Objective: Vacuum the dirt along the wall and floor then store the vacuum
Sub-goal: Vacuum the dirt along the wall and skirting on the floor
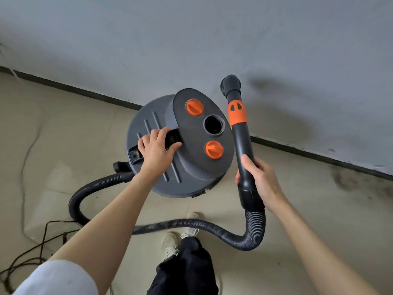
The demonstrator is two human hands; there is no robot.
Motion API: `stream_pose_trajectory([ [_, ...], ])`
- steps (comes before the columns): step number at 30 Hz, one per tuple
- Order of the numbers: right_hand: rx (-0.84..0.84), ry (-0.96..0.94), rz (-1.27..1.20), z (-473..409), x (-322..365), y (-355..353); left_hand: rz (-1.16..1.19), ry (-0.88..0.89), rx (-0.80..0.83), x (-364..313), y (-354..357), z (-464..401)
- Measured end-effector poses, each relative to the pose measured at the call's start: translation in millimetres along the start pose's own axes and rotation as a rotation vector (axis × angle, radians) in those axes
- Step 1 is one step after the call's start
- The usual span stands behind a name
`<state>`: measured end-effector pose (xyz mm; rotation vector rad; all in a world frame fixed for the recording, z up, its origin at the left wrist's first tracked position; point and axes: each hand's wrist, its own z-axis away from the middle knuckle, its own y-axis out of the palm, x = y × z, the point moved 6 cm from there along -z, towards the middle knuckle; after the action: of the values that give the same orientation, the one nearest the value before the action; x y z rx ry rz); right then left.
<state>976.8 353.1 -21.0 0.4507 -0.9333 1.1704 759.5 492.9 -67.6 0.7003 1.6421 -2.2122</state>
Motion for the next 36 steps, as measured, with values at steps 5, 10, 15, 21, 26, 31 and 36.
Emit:
stream_pose_trajectory([
  [5, -0.098, -0.018, 0.039, 14.3, -17.9, -44.3, -0.024, 0.073, 0.05, -32.6, 27.2, 3.6],
  [10, -0.155, -0.022, 0.078, 20.6, -35.6, -84.8, -0.049, 0.118, 0.09, -62.2, 48.2, 11.6],
  [15, -0.215, -0.002, 0.045, 22.6, -55.9, -131.8, -0.067, 0.122, 0.098, -94.7, 73.2, 26.3],
  [21, -0.194, -0.008, 0.044, 28.7, -75.5, -198.6, -0.055, 0.091, 0.088, -141.9, 109.8, 49.7],
  [26, -0.206, -0.017, -0.027, 35.5, -86.6, -250.2, -0.038, 0.085, 0.078, -182.8, 143.5, 70.3],
  [31, -0.215, -0.01, 0.004, 45.1, -100.4, -289.6, -0.037, 0.125, 0.093, -220.4, 173.8, 85.4],
  [36, -0.264, -0.02, 0.142, 56.3, -117.9, -326.8, -0.065, 0.206, 0.121, -251.1, 198.0, 89.1],
])
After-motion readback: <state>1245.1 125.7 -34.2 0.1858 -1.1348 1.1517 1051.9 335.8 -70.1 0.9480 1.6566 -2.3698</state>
